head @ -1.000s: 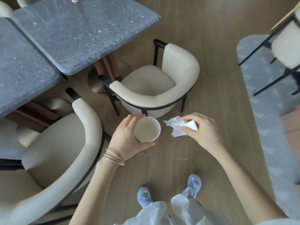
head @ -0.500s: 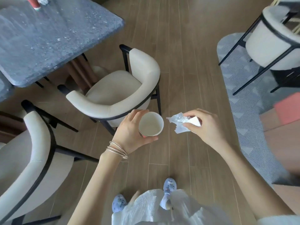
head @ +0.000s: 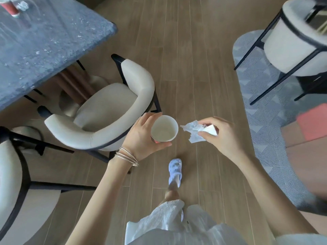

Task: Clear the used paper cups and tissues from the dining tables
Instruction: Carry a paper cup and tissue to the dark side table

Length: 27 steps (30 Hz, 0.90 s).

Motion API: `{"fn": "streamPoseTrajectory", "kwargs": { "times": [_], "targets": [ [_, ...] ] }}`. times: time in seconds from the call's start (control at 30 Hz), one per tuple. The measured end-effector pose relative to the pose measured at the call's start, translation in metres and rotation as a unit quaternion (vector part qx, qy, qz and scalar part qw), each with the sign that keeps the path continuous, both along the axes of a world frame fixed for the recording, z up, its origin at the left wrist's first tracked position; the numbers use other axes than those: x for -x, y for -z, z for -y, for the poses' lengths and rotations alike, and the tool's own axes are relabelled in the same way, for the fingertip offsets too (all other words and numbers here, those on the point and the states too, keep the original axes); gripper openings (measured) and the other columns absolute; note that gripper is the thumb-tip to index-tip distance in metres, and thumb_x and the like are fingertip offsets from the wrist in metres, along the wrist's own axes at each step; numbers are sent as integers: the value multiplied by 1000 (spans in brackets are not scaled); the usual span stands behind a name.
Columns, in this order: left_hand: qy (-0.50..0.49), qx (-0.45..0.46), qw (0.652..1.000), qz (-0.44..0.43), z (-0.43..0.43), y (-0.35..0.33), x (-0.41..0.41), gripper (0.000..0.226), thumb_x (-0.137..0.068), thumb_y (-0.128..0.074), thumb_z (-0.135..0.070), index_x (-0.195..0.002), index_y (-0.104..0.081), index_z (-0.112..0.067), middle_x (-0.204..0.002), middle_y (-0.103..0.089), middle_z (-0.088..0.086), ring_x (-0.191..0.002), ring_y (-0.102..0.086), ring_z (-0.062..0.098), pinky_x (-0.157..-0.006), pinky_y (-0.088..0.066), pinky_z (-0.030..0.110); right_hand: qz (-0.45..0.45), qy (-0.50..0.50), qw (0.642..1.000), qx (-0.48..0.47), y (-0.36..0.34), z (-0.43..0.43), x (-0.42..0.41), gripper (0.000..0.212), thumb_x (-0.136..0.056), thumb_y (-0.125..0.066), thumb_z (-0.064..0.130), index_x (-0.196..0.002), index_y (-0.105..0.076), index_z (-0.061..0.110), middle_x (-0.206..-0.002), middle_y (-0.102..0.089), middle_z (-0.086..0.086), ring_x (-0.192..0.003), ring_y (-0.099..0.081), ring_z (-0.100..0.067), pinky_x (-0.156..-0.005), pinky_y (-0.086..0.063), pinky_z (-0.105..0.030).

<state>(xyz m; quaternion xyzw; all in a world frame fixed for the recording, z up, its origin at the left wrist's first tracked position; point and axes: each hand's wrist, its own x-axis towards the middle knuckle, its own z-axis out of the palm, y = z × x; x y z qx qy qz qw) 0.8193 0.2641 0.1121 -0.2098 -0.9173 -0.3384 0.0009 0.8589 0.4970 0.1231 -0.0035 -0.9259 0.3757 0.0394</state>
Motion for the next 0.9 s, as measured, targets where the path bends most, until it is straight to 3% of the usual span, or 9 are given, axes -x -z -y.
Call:
{"fn": "streamPoseTrajectory", "kwargs": {
  "times": [0.23,0.33,0.5,0.63,0.8,0.9],
  "targets": [
    [0,-20,1000,-2,-46,-6,107,85,-55,-88,-33,-127,-50,-7,-120,-55,8,-105,-56,25,-88,-49,40,-10,-2,1000,-25,-14,-51,108,23,-71,-74,2,-92,-70,9,-82,-63,4,-67,-49,12,-59,-33,-6],
    [9,-23,1000,11,-63,-15,156,88,-57,-87,-35,-131,-47,-10,-122,-53,6,-108,-53,23,-88,-46,34,-19,1,999,-27,-23,-67,158,21,-72,-74,2,-92,-70,10,-82,-62,6,-68,-50,10,-59,-34,-8],
    [8,-20,1000,9,-89,-24,225,89,-58,-86,-35,-133,-44,-11,-125,-51,5,-113,-50,23,-92,-44,35,-25,4,999,-26,-30,-84,226,22,-72,-73,4,-92,-69,13,-85,-67,4,-66,-54,-12,-58,-35,-15],
    [5,-17,1000,14,-105,-23,271,88,-57,-87,-31,-131,-45,-9,-123,-52,8,-110,-51,26,-93,-45,38,-30,-7,999,-19,-27,-100,272,25,-71,-73,1,-94,-70,11,-81,-62,9,-69,-50,4,-60,-33,-2],
    [-23,-6,1000,13,-132,-17,338,88,-57,-87,-31,-131,-46,-7,-122,-52,10,-110,-51,27,-94,-44,39,-9,-42,999,-20,-14,-132,354,22,-73,-74,4,-94,-69,10,-88,-68,-2,-70,-56,-18,-61,-35,-11],
    [-41,-5,999,9,-156,-16,388,88,-56,-88,-31,-130,-47,-8,-122,-52,9,-110,-51,27,-94,-45,39,-24,-55,998,-36,-14,-161,411,20,-73,-74,7,-92,-69,12,-86,-68,1,-68,-56,-20,-60,-34,-12]
  ]
}}
